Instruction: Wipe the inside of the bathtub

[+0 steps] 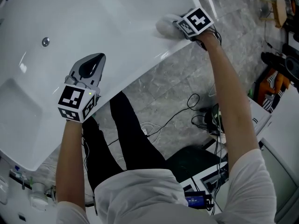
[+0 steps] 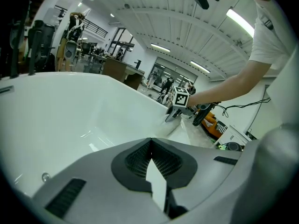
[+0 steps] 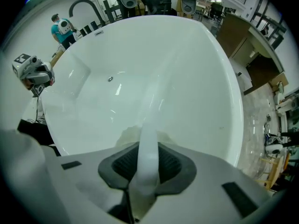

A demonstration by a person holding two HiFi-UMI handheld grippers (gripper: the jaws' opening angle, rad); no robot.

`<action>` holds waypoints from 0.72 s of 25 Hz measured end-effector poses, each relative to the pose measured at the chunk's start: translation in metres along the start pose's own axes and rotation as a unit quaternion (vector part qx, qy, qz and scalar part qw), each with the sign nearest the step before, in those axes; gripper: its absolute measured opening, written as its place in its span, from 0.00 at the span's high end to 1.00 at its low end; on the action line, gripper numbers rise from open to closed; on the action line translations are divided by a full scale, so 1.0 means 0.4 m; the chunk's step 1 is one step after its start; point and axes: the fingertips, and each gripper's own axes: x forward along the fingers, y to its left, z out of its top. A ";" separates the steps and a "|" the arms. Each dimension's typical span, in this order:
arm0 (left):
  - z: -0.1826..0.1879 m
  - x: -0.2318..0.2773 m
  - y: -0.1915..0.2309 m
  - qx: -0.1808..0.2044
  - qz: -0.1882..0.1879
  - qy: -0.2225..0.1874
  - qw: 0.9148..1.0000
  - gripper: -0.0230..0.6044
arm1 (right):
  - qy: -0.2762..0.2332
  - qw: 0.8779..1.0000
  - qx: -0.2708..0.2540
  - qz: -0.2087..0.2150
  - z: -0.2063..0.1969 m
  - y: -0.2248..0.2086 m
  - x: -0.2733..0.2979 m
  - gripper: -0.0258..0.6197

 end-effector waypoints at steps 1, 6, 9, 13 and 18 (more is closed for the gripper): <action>-0.005 -0.006 0.007 -0.002 0.002 0.000 1.000 0.95 | 0.001 1.000 0.000 0.007 0.005 0.011 0.004 0.81; -0.032 -0.040 0.041 -0.013 0.011 0.000 1.000 0.95 | 0.011 0.999 -0.007 0.035 0.026 0.081 0.024 0.81; -0.051 -0.056 0.063 -0.022 0.017 -0.001 1.000 0.95 | 0.015 0.999 -0.012 0.046 0.037 0.119 0.037 0.81; -0.079 -0.085 0.088 -0.028 0.026 0.000 0.999 0.95 | 0.011 0.998 -0.016 0.062 0.054 0.182 0.042 0.81; -0.123 -0.145 0.109 -0.041 0.040 -0.002 0.998 0.95 | 0.006 0.995 -0.029 0.091 0.084 0.306 0.050 0.81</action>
